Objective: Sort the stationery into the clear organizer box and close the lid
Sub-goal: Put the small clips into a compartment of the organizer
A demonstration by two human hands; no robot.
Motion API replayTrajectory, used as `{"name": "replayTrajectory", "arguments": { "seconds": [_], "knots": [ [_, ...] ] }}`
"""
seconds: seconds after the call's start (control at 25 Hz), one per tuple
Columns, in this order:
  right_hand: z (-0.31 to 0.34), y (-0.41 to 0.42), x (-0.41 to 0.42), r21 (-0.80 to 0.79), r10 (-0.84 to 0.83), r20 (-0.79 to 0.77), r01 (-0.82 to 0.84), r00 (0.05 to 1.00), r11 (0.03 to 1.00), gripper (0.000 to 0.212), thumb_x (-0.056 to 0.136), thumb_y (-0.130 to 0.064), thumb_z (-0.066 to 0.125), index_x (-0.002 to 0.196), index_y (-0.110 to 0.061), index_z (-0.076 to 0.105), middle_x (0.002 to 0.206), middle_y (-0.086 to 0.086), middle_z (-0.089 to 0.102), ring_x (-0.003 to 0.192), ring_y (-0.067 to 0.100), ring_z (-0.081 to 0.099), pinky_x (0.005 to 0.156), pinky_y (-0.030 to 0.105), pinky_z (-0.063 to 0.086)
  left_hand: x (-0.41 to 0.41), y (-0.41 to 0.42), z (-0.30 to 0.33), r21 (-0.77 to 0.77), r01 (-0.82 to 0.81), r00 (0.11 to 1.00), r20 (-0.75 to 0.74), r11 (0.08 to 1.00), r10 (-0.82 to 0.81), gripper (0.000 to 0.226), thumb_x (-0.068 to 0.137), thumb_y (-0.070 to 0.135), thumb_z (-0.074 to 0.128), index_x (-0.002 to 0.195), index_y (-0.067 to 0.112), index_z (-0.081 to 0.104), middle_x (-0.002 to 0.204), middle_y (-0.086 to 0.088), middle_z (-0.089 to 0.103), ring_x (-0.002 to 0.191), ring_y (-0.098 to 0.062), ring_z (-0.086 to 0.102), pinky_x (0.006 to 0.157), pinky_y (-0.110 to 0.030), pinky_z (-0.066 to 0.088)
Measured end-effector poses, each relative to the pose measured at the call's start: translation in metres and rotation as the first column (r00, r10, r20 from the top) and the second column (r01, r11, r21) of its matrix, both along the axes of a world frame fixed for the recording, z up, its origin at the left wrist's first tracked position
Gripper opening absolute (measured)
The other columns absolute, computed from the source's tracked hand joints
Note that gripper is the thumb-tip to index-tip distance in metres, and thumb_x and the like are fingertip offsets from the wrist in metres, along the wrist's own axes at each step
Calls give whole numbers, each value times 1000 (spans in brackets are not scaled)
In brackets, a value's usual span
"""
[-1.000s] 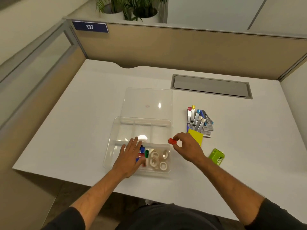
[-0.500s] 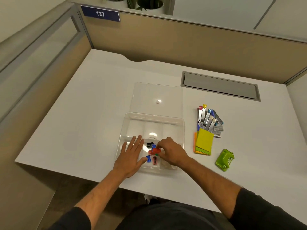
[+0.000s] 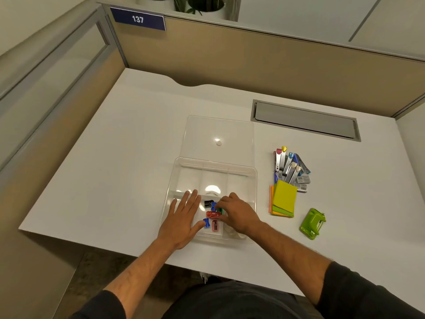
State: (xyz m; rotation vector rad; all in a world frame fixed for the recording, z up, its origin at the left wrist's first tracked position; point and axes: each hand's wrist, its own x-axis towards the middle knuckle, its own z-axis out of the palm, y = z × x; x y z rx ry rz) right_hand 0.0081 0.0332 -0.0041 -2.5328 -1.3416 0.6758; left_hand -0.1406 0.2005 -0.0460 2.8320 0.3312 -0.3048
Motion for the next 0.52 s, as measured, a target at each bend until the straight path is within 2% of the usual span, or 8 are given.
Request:
{"name": "replayTrajectory", "arguments": {
  "seconds": [0.2, 0.36, 0.52],
  "knots": [
    [6, -17, 11, 83, -72, -44, 76, 996, 994, 38, 93, -33, 59, 130, -26, 56, 129, -7, 57, 120, 12, 44, 91, 28, 46, 1, 0, 3, -17, 5, 1000, 10, 1000, -5, 80, 97, 69, 24, 154, 29, -16, 160, 11, -28, 146, -10, -26, 118, -35, -19],
    [6, -37, 23, 120, -103, -30, 106, 994, 987, 34, 93, -32, 58, 127, -26, 57, 126, -8, 58, 118, 12, 43, 87, 30, 49, 2, 0, 5, -40, 6, 1000, -1, 999, -6, 81, 96, 69, 25, 154, 29, -15, 160, 10, -25, 147, -10, -24, 119, -41, -11],
    [7, -60, 34, 179, -143, -31, 146, 989, 973, 33, 92, -32, 58, 124, -26, 58, 122, -8, 60, 115, 12, 44, 84, 30, 49, 3, -2, 8, -27, 3, 1000, 2, 1000, -3, 81, 95, 71, 24, 155, 29, -12, 161, 9, -23, 148, -10, -21, 121, -43, -12]
  ]
}}
